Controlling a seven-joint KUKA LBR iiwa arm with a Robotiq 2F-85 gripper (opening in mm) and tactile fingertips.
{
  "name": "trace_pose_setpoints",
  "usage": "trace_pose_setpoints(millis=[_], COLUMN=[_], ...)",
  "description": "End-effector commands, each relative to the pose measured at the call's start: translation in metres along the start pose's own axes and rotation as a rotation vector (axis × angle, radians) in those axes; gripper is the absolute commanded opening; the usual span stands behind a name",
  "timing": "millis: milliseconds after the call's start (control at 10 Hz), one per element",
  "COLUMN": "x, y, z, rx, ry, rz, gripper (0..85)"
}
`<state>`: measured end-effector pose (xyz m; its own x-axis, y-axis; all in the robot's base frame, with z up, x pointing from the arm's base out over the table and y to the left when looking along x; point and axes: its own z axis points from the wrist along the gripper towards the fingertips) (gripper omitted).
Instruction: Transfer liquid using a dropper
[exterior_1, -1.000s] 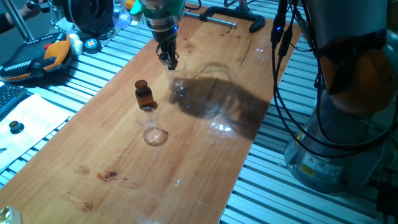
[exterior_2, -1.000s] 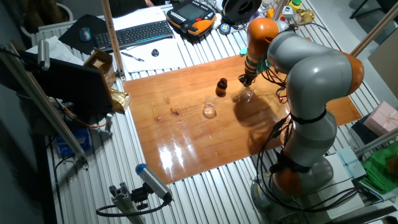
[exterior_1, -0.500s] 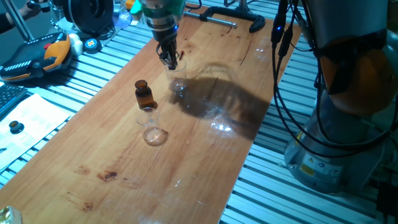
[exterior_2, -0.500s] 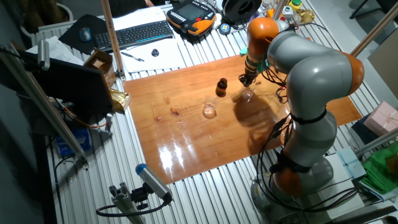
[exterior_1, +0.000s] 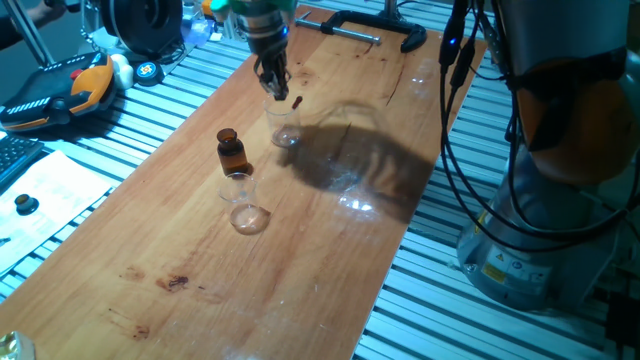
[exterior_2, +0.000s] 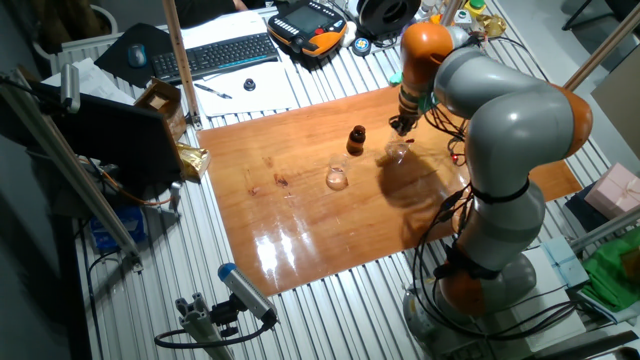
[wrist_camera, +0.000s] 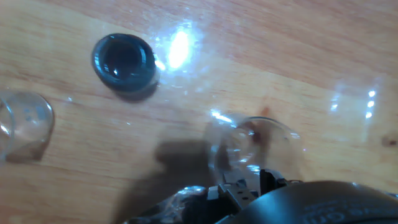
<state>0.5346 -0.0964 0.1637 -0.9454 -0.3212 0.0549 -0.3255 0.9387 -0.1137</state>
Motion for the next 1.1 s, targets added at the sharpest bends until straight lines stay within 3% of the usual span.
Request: trace_pose_setpoints(millis=[0, 600, 800, 1000], x=[0.0, 0.009, 0.009, 0.011], y=[-0.005, -0.013, -0.013, -0.013], z=[-0.001, 0.004, 0.008, 0.013], rx=[-0.001, 0.009, 0.011, -0.005], ry=[-0.001, -0.023, -0.024, -0.034], rz=[-0.014, -0.046, -0.063, -0.072], gripper=[25.3, 26.0, 31.0, 32.0])
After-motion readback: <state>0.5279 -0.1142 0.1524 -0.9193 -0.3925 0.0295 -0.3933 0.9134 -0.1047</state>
